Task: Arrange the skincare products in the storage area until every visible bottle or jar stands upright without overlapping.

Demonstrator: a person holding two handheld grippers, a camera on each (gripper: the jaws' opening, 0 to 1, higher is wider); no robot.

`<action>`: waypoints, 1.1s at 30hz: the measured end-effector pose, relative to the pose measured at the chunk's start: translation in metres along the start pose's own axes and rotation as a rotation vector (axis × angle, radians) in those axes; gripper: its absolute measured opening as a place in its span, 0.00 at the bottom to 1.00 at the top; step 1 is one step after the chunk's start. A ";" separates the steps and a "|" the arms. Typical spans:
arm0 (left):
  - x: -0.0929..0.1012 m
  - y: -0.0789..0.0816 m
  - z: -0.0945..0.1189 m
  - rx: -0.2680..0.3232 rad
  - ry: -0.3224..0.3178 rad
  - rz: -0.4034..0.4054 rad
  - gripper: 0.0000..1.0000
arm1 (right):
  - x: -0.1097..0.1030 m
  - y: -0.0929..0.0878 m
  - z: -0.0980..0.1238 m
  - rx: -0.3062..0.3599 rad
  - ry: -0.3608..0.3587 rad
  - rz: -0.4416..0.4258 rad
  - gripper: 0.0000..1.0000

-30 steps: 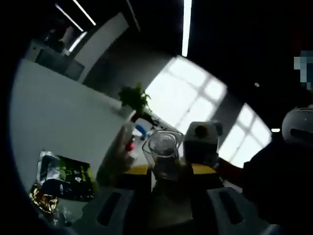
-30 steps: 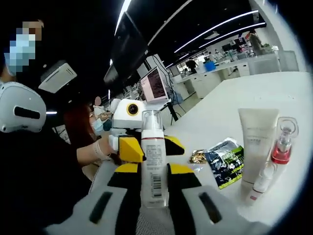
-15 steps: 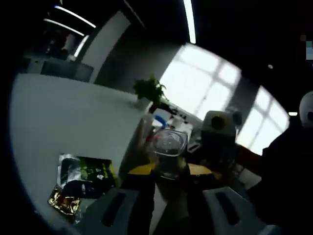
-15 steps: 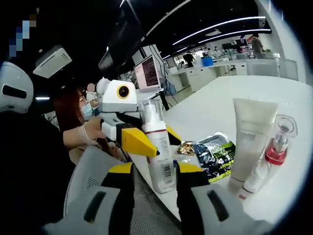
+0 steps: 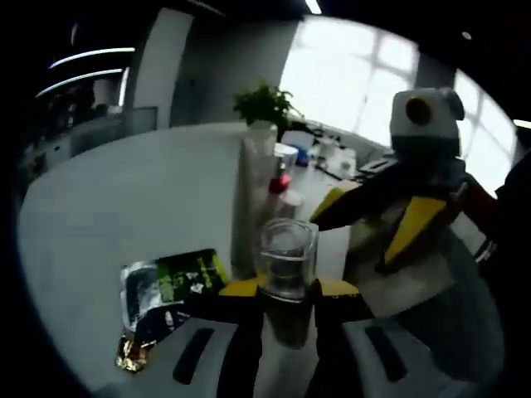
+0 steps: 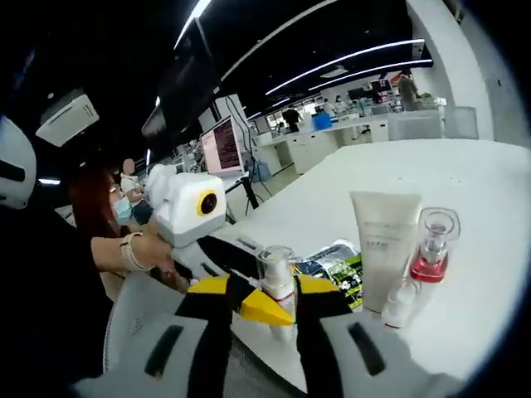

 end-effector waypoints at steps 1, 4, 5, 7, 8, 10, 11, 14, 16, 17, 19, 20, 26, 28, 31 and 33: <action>0.000 -0.001 -0.003 -0.009 0.007 -0.012 0.20 | 0.002 -0.002 -0.004 -0.013 -0.006 0.027 0.32; 0.000 -0.001 -0.007 -0.015 0.020 -0.038 0.19 | 0.006 -0.002 -0.010 -0.009 -0.011 0.026 0.32; 0.001 0.000 -0.008 -0.012 0.022 -0.040 0.19 | 0.008 -0.002 -0.012 -0.009 -0.018 0.022 0.32; 0.001 0.000 -0.012 -0.012 0.020 -0.042 0.19 | 0.010 -0.005 -0.017 -0.017 -0.018 0.038 0.31; 0.001 -0.001 -0.014 -0.012 0.021 -0.041 0.19 | 0.012 -0.007 -0.018 -0.024 -0.025 0.043 0.31; 0.001 -0.002 -0.018 -0.024 0.020 -0.049 0.19 | 0.016 -0.009 -0.020 -0.031 -0.031 0.054 0.30; 0.002 -0.003 -0.020 -0.035 0.018 -0.065 0.19 | 0.017 -0.009 -0.021 -0.029 -0.035 0.053 0.29; 0.003 -0.005 -0.024 -0.059 0.011 -0.097 0.19 | 0.020 -0.011 -0.022 -0.033 -0.037 0.054 0.23; 0.001 -0.007 -0.026 -0.063 0.015 -0.107 0.20 | 0.022 -0.013 -0.022 -0.039 -0.044 0.078 0.22; 0.000 -0.007 -0.027 -0.059 0.010 -0.115 0.20 | 0.023 -0.013 -0.023 -0.037 -0.046 0.077 0.22; -0.003 -0.007 -0.029 -0.058 -0.007 -0.116 0.20 | 0.026 -0.014 -0.023 -0.035 -0.044 0.089 0.22; -0.004 -0.007 -0.030 -0.059 -0.007 -0.111 0.20 | 0.027 -0.015 -0.025 -0.026 -0.041 0.104 0.22; -0.007 -0.026 -0.034 -0.140 0.015 -0.155 0.25 | 0.030 -0.023 -0.030 -0.045 -0.037 0.199 0.22; -0.007 -0.031 -0.035 -0.157 0.022 -0.160 0.25 | 0.028 -0.024 -0.030 -0.052 -0.030 0.219 0.22; -0.013 -0.036 -0.034 -0.191 0.049 -0.189 0.25 | 0.030 -0.025 -0.029 -0.051 -0.031 0.237 0.22; -0.014 -0.036 -0.035 -0.191 0.050 -0.176 0.26 | 0.031 -0.025 -0.028 -0.050 -0.033 0.237 0.22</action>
Point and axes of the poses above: the point that each gripper's makers call its tool centre point, and the gripper's own axes: z roughly backward along the fingers, x roughly to its right, y roughly out of its top, the point moved 3 cm from there along z, roughly backward along the fingers, and after that the axes turned 8 degrees about -z, right-handed, at the moved point
